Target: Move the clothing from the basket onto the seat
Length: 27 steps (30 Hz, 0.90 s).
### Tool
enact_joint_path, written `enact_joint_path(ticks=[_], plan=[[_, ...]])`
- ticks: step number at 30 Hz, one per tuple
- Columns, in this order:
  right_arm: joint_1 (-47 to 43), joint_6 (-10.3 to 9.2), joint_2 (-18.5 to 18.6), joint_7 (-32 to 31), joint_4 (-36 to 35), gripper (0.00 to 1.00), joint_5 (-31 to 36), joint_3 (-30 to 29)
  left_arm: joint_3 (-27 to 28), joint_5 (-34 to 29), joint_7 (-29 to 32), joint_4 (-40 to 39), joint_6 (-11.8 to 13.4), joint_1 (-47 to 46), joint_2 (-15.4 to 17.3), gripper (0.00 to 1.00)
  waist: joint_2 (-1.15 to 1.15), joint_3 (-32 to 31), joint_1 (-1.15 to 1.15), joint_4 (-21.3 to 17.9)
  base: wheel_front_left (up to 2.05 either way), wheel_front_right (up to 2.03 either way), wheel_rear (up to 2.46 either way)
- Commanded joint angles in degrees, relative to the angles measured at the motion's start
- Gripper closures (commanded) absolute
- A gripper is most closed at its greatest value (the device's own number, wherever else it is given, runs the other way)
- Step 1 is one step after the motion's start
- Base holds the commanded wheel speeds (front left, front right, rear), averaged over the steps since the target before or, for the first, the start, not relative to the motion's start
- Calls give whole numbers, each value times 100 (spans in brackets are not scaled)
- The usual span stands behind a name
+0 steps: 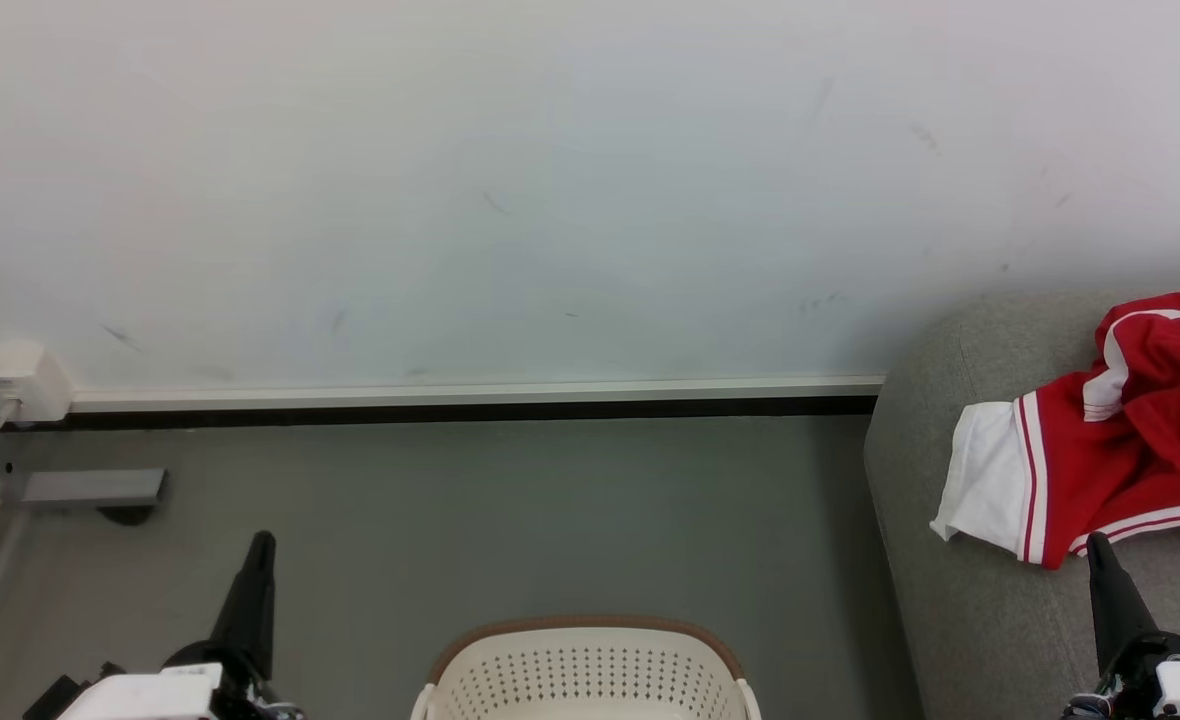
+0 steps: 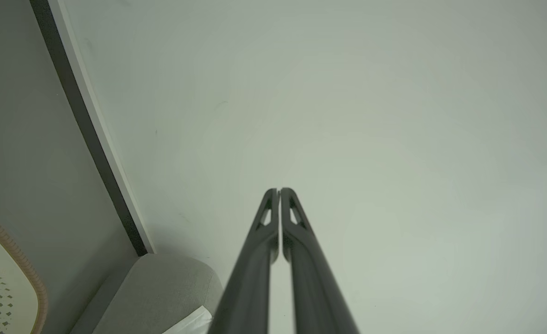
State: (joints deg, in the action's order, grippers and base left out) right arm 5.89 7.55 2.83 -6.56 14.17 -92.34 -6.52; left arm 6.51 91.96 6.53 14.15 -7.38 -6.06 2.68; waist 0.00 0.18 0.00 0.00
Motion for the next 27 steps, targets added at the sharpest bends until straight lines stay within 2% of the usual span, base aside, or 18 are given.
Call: enact_joint_path(ticks=[1,27], plan=[[74,-12,0,-15,-31,100,-14,-19,13,84,22,-21,-30,-45,38,100,0,0,0,0,0,0,0],[74,-12,0,-14,-31,100,-14,-19,13,84,22,-22,-31,-44,38,100,0,0,0,0,0,0,0]])
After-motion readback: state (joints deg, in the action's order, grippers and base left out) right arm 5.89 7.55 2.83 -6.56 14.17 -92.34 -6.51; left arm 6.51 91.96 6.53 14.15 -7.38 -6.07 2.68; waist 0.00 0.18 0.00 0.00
